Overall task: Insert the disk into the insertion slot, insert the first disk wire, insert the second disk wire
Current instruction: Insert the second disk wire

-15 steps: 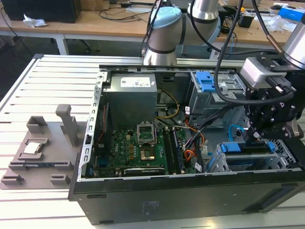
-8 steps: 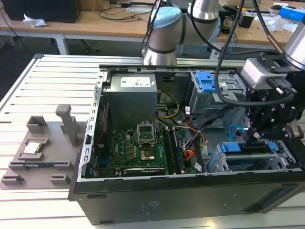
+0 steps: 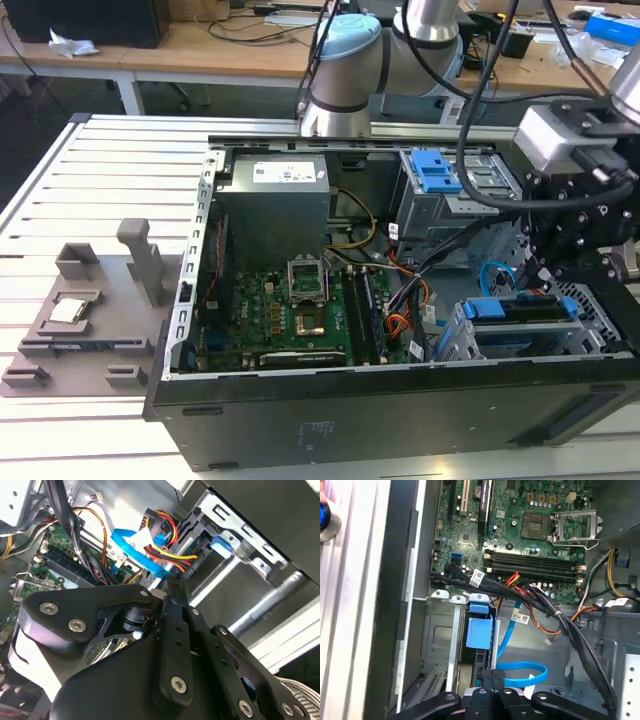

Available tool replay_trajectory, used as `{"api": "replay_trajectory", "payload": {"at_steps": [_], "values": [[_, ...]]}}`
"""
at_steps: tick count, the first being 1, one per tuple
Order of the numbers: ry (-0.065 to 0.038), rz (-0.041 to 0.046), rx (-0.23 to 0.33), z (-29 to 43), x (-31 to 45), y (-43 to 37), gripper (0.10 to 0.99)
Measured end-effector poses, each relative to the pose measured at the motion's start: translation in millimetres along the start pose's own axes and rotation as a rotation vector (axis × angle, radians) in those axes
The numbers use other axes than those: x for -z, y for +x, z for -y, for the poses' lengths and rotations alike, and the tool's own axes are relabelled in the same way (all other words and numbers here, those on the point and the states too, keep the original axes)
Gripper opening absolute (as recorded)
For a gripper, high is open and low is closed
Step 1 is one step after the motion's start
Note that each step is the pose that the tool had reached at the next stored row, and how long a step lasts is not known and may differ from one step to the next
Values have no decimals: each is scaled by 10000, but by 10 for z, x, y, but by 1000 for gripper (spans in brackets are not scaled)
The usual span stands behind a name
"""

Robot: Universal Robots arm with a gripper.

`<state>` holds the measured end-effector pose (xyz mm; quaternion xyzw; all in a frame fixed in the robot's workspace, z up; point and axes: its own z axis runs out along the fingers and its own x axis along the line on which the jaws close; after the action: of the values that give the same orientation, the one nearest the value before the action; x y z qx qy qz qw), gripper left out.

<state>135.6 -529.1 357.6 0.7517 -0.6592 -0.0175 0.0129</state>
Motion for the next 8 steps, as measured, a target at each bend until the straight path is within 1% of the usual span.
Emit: {"api": "replay_trajectory", "payload": {"at_steps": [2, 5, 8], "values": [[0, -3, 0, -5, 120, -1, 106], [0, -3, 0, -9, 228, -2, 106], [0, 1, 0, -10, 232, -2, 106]]}}
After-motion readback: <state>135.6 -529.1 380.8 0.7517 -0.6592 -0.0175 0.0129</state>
